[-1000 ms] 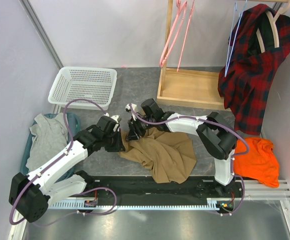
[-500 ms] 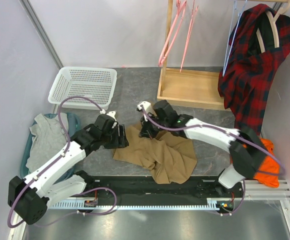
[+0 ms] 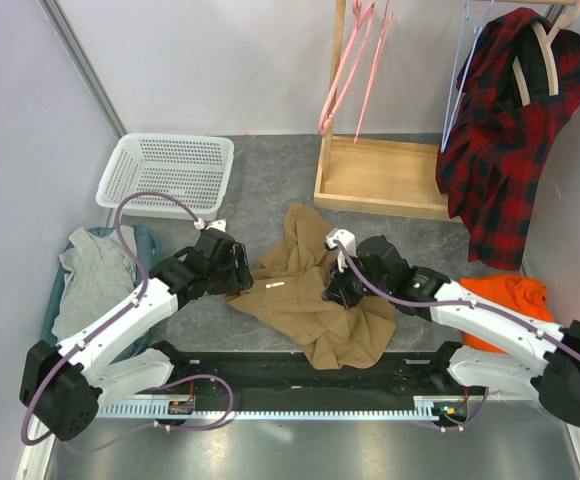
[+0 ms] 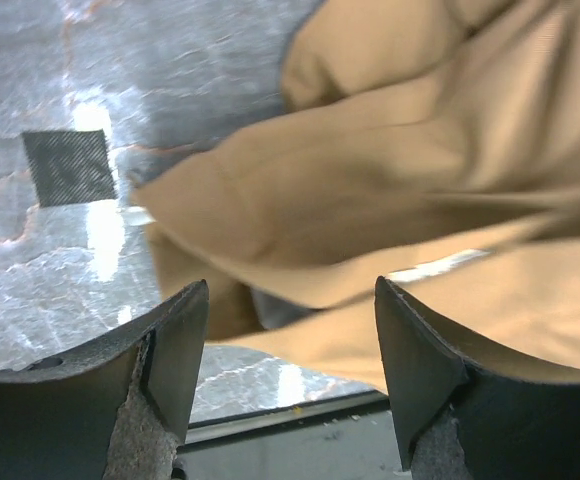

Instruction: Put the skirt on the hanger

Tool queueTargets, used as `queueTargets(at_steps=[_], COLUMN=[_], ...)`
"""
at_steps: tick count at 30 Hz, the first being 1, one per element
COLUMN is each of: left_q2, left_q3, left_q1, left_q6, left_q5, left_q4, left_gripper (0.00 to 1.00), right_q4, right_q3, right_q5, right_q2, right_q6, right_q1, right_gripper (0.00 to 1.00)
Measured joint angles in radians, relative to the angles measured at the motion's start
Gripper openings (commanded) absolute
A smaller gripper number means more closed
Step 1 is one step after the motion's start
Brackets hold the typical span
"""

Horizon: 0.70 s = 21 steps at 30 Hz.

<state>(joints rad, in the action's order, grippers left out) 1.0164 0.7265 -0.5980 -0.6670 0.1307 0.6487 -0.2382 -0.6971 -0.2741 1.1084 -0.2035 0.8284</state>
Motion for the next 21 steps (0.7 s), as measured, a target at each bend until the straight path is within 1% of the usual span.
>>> queueTargets(at_steps=[4, 13, 21], left_q2=[0.049, 0.140, 0.187], left_q3=[-0.027, -0.053, -0.113], left_q1=[0.000, 0.000, 0.000], left_q6=[-0.018, -0.039, -0.040], left_q5=[0.031, 0.051, 0.045], left_q4=[-0.006, -0.039, -0.117], left_gripper=[0.74, 0.74, 0.70], right_q4=[-0.047, -0.100, -0.100], right_q3=[0.022, 0.048, 0.058], right_q5=[0.072, 0.320, 0.424], right_q2=[-0.070, -0.073, -0.063], right_q6=[-0.053, -0.205, -0.287], right_q1=[0.000, 0.001, 0.001], right_gripper=[0.00, 0.00, 0.00])
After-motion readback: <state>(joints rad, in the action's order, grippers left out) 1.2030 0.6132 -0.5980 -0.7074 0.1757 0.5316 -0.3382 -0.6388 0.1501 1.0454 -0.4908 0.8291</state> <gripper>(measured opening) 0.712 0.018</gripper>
